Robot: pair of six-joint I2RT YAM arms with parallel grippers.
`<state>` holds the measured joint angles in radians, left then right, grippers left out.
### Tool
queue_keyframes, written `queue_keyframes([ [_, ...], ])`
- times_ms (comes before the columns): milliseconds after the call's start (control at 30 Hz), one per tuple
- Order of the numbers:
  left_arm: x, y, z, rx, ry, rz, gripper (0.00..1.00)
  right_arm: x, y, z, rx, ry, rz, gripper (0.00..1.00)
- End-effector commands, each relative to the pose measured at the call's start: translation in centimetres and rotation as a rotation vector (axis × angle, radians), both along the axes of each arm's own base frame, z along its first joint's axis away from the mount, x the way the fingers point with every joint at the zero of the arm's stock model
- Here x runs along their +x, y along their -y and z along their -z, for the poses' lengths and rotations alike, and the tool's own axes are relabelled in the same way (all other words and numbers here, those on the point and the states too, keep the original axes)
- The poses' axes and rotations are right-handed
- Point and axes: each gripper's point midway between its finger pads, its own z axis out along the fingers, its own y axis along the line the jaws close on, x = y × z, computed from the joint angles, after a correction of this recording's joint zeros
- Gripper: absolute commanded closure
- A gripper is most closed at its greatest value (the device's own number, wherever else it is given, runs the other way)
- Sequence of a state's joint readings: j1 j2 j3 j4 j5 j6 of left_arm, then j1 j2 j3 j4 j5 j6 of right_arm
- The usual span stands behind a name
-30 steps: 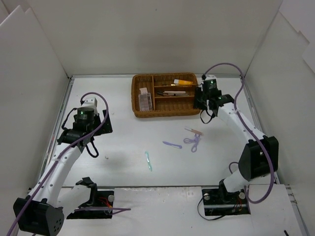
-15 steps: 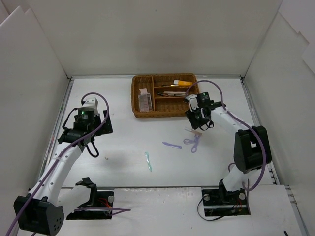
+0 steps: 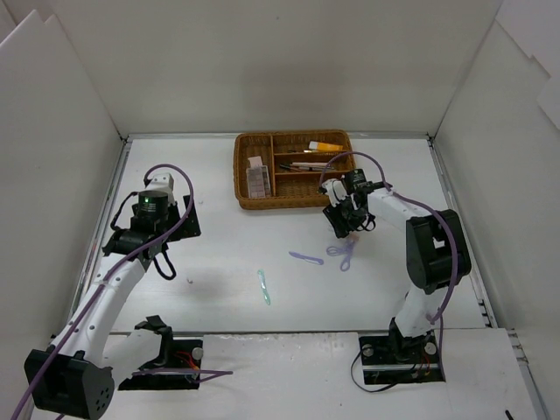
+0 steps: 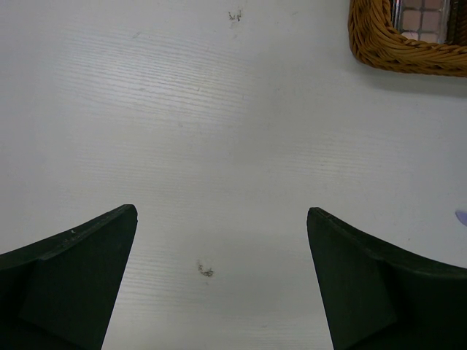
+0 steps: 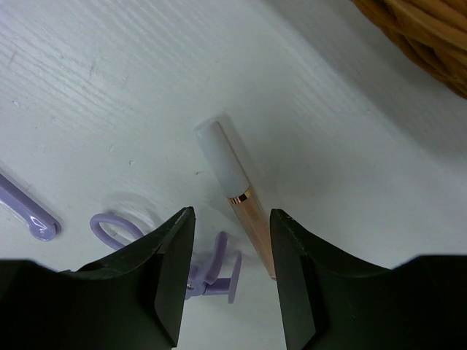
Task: Organize the makeup
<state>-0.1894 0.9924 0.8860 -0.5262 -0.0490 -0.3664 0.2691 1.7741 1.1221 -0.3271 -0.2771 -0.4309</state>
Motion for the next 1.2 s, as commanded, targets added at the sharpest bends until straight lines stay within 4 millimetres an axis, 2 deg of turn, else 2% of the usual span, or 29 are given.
queue_keyframes([
  [0,0.8,-0.2,-1.6,0.003,0.070,-0.004,0.03,0.6,-0.3,-0.6,-0.007,0.011,-0.041,0.58],
  [200,0.8,-0.2,-1.6,0.002,0.070,-0.003,0.03,-0.2,0.1,0.6,-0.054,-0.019,-0.059,0.64],
  [300,0.8,-0.2,-1.7,0.001,0.071,-0.002,0.03,-0.4,-0.1,0.6,-0.061,-0.019,-0.072,0.74],
  [333,0.9,-0.2,-1.7,0.001,0.072,-0.002,0.03,-0.3,0.1,0.6,-0.067,-0.016,-0.069,0.85],
  [433,0.9,-0.2,-1.8,0.001,0.077,-0.001,0.03,-0.1,0.4,0.2,-0.102,0.004,-0.081,0.98],
  [533,0.8,-0.2,-1.7,0.001,0.072,-0.002,0.03,0.2,0.4,-1.0,-0.151,0.053,-0.116,1.00],
  [633,0.9,-0.1,-1.9,-0.002,0.078,0.001,0.03,1.1,0.0,-3.7,-0.175,0.137,-0.151,1.00],
  [667,0.8,-0.1,-1.8,-0.002,0.075,0.001,0.03,1.9,-0.3,-5.7,-0.178,0.198,-0.168,1.00],
  [733,0.9,-0.1,-1.9,-0.002,0.077,0.001,0.03,2.5,-1.0,-7.8,-0.181,0.258,-0.203,1.00],
  [767,0.9,-0.1,-1.8,-0.002,0.073,0.002,0.03,3.5,-1.4,-10.2,-0.185,0.328,-0.229,1.00],
  [800,0.9,-0.1,-1.8,-0.002,0.073,0.002,0.03,3.9,-2.1,-11.4,-0.189,0.367,-0.253,1.00],
  [833,0.9,-0.1,-1.8,0.000,0.074,0.002,0.03,4.9,-2.6,-13.5,-0.189,0.427,-0.267,1.00],
  [900,0.9,0.0,-1.8,-0.002,0.073,0.004,0.03,6.1,-3.4,-15.7,-0.222,0.498,-0.331,1.00],
  [933,0.9,0.0,-1.8,-0.002,0.073,0.004,0.03,7.2,-4.0,-17.9,-0.227,0.557,-0.346,1.00],
  [1000,0.9,-0.1,-1.7,0.000,0.071,0.002,0.03,8.7,-4.9,-18.9,-0.276,0.602,-0.427,1.00],
  [1033,0.9,-0.1,-1.8,0.000,0.072,0.002,0.03,10.1,-5.6,-20.0,-0.298,0.640,-0.471,1.00],
  [1167,0.9,-0.1,-1.7,0.002,0.069,0.001,0.03,13.8,-7.4,-20.4,-0.358,0.688,-0.570,1.00],
])
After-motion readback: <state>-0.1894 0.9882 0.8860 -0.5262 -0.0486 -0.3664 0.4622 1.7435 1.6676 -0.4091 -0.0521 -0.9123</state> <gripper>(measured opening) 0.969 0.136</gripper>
